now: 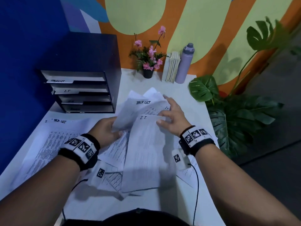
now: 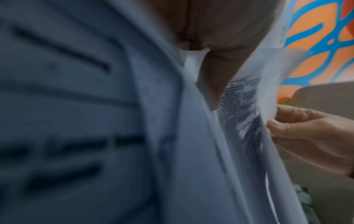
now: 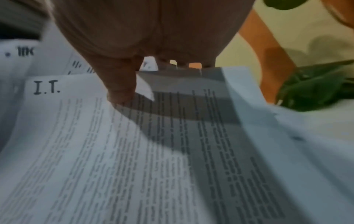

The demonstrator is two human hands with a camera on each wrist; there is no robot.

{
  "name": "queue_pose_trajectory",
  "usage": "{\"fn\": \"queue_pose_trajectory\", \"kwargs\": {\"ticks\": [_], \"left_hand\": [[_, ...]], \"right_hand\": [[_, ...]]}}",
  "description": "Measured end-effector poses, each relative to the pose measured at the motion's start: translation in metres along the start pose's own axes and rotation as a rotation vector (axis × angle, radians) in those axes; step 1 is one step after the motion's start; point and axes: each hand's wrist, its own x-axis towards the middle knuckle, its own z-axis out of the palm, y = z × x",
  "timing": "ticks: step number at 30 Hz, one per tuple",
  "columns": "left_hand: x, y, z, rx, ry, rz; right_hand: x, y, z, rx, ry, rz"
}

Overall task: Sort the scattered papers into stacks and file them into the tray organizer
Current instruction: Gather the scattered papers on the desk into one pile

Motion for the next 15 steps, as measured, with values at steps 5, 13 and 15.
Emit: {"fn": "queue_pose_trajectory", "kwargs": {"ticks": [5, 13, 15], "left_hand": [[-0.012, -0.002, 0.002, -0.215, -0.037, -0.117], [0.0, -0.053, 0.024, -0.027, 0.099, -0.257], [0.003, -0.069, 0.027, 0.013, 0.106, -0.333]], "right_hand": [[0.021, -0.026, 0.012, 0.084, -0.005, 0.197], [0.005, 0.017, 0.035, -0.154, 0.148, 0.38], [-0.017, 0.047, 0.03, -0.232, 0.064, 0.733]]}}
